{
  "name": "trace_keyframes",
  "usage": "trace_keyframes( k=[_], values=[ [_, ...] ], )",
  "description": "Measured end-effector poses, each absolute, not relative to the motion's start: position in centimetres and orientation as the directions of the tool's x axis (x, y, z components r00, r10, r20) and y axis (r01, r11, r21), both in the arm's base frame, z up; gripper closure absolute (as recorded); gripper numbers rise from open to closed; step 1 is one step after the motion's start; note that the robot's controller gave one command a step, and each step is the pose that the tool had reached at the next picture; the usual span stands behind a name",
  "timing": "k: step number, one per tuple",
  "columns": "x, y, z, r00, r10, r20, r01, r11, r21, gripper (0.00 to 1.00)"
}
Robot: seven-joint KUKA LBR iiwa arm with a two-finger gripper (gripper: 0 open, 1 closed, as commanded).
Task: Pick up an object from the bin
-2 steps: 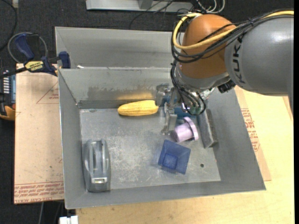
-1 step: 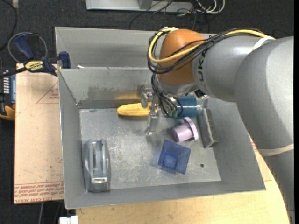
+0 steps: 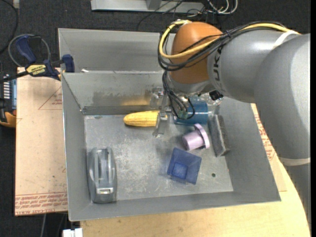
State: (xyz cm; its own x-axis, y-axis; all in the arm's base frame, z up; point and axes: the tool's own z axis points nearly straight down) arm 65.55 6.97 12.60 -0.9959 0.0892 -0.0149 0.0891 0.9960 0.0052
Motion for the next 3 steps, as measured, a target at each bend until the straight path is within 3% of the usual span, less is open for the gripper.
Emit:
trace_keyframes(
  k=[1, 2, 3],
  values=[
    [65.4, 6.0, 12.6, -0.991, 0.134, -0.012, 0.134, 0.991, 0.007, 0.0],
    [64.9, 8.4, 7.0, -0.997, 0.078, -0.02, 0.078, 0.997, 0.007, 0.0],
    [64.9, 8.7, 7.0, -0.997, 0.081, -0.021, 0.081, 0.997, 0.008, 1.0]
  ],
)
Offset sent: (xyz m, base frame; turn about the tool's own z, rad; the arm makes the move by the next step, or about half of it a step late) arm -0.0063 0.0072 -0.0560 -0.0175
